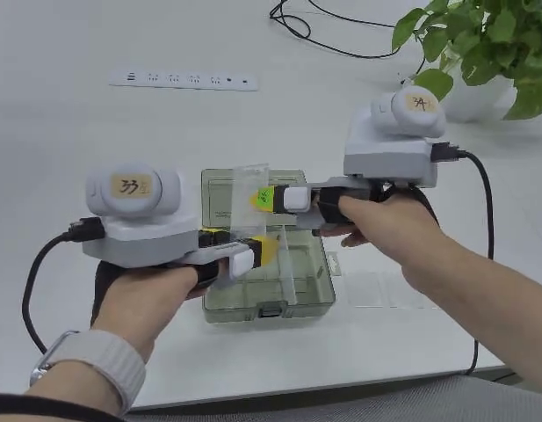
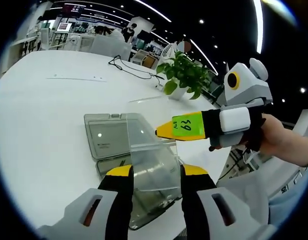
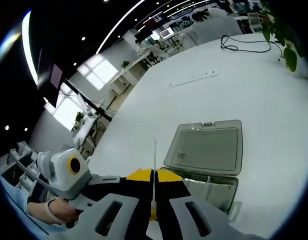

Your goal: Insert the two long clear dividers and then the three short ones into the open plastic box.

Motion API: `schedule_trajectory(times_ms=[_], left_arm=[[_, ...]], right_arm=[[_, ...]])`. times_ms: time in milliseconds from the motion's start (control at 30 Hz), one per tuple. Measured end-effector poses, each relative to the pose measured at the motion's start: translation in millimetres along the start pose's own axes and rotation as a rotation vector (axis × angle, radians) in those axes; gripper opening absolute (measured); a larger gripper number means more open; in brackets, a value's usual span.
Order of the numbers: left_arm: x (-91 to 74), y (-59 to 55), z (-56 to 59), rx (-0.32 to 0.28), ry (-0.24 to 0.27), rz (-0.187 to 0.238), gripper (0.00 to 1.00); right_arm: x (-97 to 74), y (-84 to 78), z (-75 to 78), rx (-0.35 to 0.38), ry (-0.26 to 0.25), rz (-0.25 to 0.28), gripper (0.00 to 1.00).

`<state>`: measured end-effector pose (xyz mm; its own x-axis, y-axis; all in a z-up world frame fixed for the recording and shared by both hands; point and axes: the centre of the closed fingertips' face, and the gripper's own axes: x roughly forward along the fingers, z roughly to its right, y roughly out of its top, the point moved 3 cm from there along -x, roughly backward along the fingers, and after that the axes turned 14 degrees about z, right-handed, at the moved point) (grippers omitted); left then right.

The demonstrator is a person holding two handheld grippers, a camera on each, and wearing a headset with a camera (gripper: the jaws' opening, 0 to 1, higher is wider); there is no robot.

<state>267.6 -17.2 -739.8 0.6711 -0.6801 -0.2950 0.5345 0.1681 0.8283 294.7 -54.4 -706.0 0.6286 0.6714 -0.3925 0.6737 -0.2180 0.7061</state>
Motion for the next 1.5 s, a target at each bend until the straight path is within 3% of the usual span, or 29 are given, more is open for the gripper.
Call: schedule_trajectory(times_ms=[300, 400, 600, 667, 700, 800, 967, 1067, 1100, 1133, 1367, 1500], left_arm=[[-4.4, 5.1, -2.0, 0.095, -0.043, 0.03, 0.58], [-6.6, 3.6, -3.7, 0.183, -0.086, 0.04, 0.74], [-13.5, -1.3, -5.3, 0.301, -0.151, 0.032, 0.88], [-14.6, -0.5, -5.4, 0.362, -0.174, 0.036, 0.99], [-16.2, -2.2, -5.9, 0.36, -0.17, 0.029, 1.0], [-20.3, -6.9, -3.7, 0.386, -0.219, 0.017, 1.0], [-24.7, -4.0, -2.9, 0.429, -0.252, 0.017, 1.0], [-27.2, -2.5, -5.1, 0.441, -0.254, 0.01, 1.0], [-28.7, -0.4, -8.1, 0.44, -0.251, 0.014, 1.0], [-29.6, 0.4, -8.8, 0.435, -0.254, 0.018, 1.0], [-38.3, 0.5, -7.0, 0.44, -0.274, 0.026, 1.0], [-43.4, -0.7, -8.5, 0.444, -0.267, 0.03, 0.99]], right_arm=[[-1.2, 0.3, 7.6, 0.006, -0.013, -0.029, 0.01], [-0.8, -0.8, 11.4, 0.014, -0.017, -0.046, 0.01], [2.2, -3.7, 14.4, 0.029, -0.025, -0.068, 0.01], [2.2, -5.3, 12.9, 0.022, -0.021, -0.078, 0.01], [2.5, -6.1, 12.4, 0.025, -0.016, -0.085, 0.01], [2.6, -7.5, 15.6, 0.038, -0.024, -0.106, 0.01], [-1.8, -9.8, 16.5, 0.057, -0.065, -0.139, 0.01], [-5.0, -11.2, 20.4, 0.074, -0.102, -0.19, 0.01], [-7.5, -14.3, 18.5, 0.086, -0.101, -0.239, 0.01], [-4.3, -11.3, 21.1, 0.085, -0.111, -0.228, 0.01], [-7.5, -13.2, 25.8, 0.119, -0.197, -0.354, 0.01], [-0.3, -8.1, 27.9, 0.167, -0.233, -0.412, 0.01]])
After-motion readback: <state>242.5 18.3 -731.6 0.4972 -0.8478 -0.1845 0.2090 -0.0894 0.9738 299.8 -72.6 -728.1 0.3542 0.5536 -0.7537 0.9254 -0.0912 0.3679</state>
